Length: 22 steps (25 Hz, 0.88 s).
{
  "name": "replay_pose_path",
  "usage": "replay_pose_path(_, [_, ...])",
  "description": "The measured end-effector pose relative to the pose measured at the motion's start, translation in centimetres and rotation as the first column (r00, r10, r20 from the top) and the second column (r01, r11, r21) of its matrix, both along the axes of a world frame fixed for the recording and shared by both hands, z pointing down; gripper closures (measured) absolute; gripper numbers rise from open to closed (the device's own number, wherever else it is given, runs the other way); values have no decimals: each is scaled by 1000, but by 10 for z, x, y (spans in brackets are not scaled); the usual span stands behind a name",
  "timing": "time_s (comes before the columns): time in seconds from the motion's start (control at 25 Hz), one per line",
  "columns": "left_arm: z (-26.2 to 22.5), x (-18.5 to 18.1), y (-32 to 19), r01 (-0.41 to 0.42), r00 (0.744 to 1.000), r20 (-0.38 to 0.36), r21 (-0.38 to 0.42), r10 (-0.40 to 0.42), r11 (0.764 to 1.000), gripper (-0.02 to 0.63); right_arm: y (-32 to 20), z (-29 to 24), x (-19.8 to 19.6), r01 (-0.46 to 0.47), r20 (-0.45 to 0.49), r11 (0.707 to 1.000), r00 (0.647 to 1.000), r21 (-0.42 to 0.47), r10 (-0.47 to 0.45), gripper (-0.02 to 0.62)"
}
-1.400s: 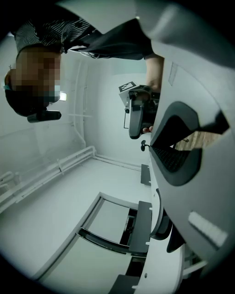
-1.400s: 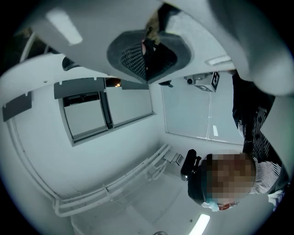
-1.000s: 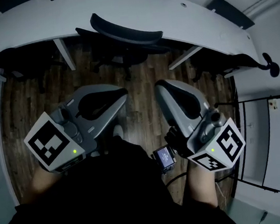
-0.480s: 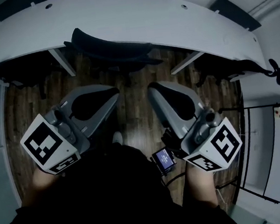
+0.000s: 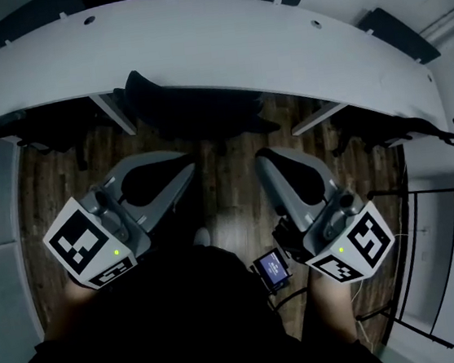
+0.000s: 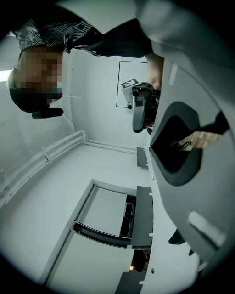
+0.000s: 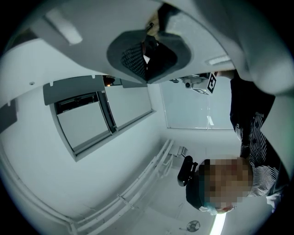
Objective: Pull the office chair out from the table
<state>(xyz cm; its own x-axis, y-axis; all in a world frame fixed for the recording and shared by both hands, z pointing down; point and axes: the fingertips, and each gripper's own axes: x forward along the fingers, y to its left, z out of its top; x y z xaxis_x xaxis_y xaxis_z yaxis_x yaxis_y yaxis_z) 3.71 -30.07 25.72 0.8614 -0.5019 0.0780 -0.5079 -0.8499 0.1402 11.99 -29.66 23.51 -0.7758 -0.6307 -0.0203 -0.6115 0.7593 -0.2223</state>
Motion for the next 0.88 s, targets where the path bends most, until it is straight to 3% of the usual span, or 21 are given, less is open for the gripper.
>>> replay_pose_path(0.36, [-16,-34,-75,-49,999,-12,68,50,996,604,-64,-23,-38,-50,-68,998,996,41,53,594])
replay_pose_path(0.52, [-19,-47,-99,-167,984,-41,89,171,982,604,-96,-26,-62,-72,-122,995,989,62,79,594])
replay_pose_path(0.88, [8,-78,-134,-348,937,56,87,344,933,604,-137,-2,-108,-67,-291,995,953,69,84,594])
